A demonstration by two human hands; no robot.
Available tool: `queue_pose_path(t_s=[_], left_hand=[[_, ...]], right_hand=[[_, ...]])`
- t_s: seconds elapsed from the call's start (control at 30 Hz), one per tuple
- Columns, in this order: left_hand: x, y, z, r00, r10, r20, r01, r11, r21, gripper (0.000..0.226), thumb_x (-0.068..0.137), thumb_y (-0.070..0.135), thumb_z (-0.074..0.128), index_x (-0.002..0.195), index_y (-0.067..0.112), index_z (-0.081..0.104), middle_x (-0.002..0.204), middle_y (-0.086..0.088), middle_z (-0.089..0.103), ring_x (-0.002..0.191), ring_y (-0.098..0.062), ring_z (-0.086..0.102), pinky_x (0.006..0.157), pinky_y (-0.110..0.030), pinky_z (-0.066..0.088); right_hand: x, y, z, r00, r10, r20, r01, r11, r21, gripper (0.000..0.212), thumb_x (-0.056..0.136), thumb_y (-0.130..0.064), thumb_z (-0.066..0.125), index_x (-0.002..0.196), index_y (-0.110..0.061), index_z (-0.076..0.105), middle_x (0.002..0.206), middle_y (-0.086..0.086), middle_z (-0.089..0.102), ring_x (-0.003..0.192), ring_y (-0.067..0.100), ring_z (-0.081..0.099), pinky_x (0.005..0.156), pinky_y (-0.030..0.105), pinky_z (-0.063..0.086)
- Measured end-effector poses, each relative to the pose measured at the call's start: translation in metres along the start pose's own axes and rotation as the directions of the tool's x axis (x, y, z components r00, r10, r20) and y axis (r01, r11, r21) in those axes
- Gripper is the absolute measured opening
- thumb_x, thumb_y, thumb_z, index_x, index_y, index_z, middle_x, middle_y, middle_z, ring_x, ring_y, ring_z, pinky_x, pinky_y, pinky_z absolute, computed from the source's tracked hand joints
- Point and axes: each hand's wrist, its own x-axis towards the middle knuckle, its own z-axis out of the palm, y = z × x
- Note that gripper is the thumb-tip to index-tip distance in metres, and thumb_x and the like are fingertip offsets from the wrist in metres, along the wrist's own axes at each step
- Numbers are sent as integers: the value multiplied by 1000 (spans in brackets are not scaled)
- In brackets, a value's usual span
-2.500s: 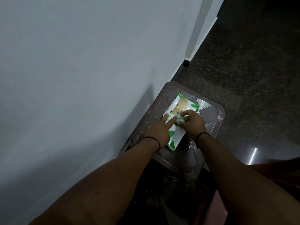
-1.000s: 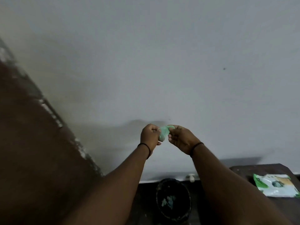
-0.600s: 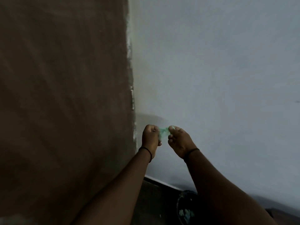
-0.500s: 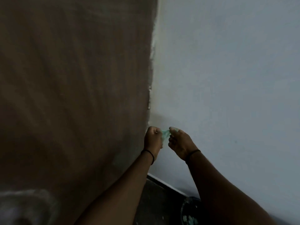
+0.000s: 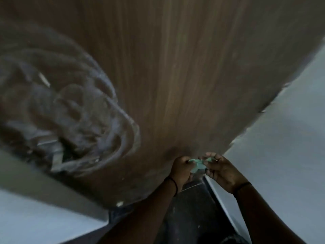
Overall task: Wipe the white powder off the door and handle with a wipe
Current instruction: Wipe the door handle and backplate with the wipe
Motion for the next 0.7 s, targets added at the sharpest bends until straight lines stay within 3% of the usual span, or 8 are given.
queue_pose_path(t_s=[0.1,0.2,0.3,0.4,0.47,0.53,0.63,0.7], left_hand=[[-20,-50,-37,976,-183,-119,174,981,-80,14,98,11,52,85,13,57,67,-7,55,41,-12,42,45,-25,37],[-46,-93,-74,893,-340,-295,288,935,-205,13,98,11,51,87,18,54,70,-7,52,47,-14,44,50,-24,39],[-70,-129,-104,785,-491,-378,334,849,-410,9,96,15,48,90,14,55,69,-9,51,52,-17,48,57,-25,39],[-85,-162,-129,755,-514,-407,177,757,-629,20,96,19,45,106,7,56,83,-18,52,59,-25,49,56,-27,36],[-87,-185,-143,749,-509,-425,92,715,-693,22,99,19,43,105,2,55,83,-22,50,57,-26,47,53,-28,35],[-82,-211,-155,748,-511,-424,78,702,-708,23,101,15,41,92,-1,55,69,-18,52,49,-23,47,47,-27,36],[-70,-246,-172,759,-470,-451,78,753,-653,39,99,4,39,66,3,58,50,-12,50,35,-19,44,38,-21,35],[-62,-266,-183,767,-439,-468,99,802,-590,44,97,-1,40,57,8,58,44,-8,49,33,-16,43,36,-20,34]], right_hand=[[25,48,27,993,117,33,-113,989,-91,35,87,16,51,112,-9,54,100,13,63,76,23,58,51,24,52],[39,110,71,969,229,94,-202,950,-237,42,86,19,48,117,-8,54,95,10,60,68,21,55,47,23,48],[42,158,106,955,230,188,-119,876,-467,42,84,20,55,121,1,56,103,16,61,67,21,57,45,20,47],[48,194,129,936,223,272,-4,780,-626,40,81,16,63,118,0,60,108,12,62,87,21,61,63,25,53],[57,217,140,925,255,283,17,713,-701,30,82,10,65,111,0,63,99,9,63,85,21,61,69,34,52],[70,242,148,900,326,291,-4,672,-740,14,87,0,65,100,4,66,84,12,61,74,22,58,68,35,49],[87,270,157,858,423,292,-60,647,-760,26,93,-10,60,103,14,62,82,16,55,68,23,51,62,32,40],[99,285,161,820,481,311,-116,671,-732,24,95,-12,59,106,9,62,86,13,57,66,19,51,59,29,38]])
